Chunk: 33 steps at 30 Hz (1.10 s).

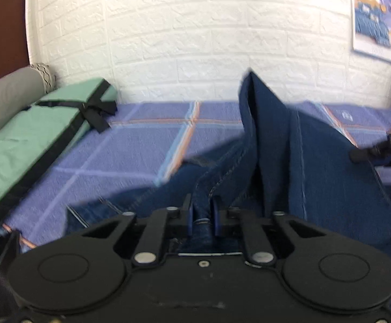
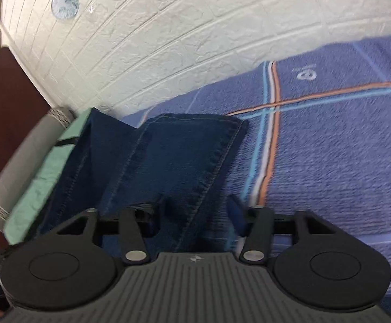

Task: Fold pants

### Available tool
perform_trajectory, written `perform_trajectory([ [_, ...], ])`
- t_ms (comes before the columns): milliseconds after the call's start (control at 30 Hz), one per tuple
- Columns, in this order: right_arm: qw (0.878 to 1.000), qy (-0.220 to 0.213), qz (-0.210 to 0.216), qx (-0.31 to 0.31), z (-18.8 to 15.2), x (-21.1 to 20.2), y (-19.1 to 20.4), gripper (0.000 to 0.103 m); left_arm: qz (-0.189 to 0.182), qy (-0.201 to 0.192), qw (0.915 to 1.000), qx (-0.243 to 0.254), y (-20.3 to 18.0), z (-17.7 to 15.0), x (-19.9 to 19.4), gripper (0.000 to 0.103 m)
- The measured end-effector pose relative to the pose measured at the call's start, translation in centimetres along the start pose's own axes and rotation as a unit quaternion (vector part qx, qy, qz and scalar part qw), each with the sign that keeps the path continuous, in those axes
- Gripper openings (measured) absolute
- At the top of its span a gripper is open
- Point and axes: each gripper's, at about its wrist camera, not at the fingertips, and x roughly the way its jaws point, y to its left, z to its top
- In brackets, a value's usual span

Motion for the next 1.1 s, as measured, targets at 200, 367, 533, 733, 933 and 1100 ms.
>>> perform_trajectory([
  [200, 0.997, -0.065, 0.005, -0.029, 1.2, -3.2, 1.7, 0.013, 0.034, -0.041, 0.9984, -0.02, 3.4, 5.3, 0.2, 0.014],
  [367, 0.993, -0.107, 0.002, -0.043, 1.9, -5.7, 2.5, 0.012, 0.08, -0.048, 0.9956, -0.002, 4.9, 9.1, 4.4, 0.013],
  [533, 0.99, -0.133, -0.017, -0.048, 2.1, -7.3, 2.2, 0.012, 0.071, 0.016, 0.9974, -0.003, 6.6, 10.0, 12.0, 0.013],
  [733, 0.987, -0.144, -0.049, -0.046, 2.1, -8.1, 1.0, 0.012, 0.065, 0.094, 0.9934, 0.005, 6.6, 7.4, 17.9, 0.029],
  [933, 0.987, -0.145, -0.057, -0.027, 2.4, -7.6, 0.0, 0.012, 0.104, 0.083, 0.9909, 0.021, 7.5, 7.3, 17.8, 0.059],
  [1100, 0.982, -0.178, -0.056, -0.037, 3.1, -9.2, 0.4, 0.012, 0.076, 0.04, 0.9961, -0.017, 8.5, 9.6, 12.8, 0.058],
])
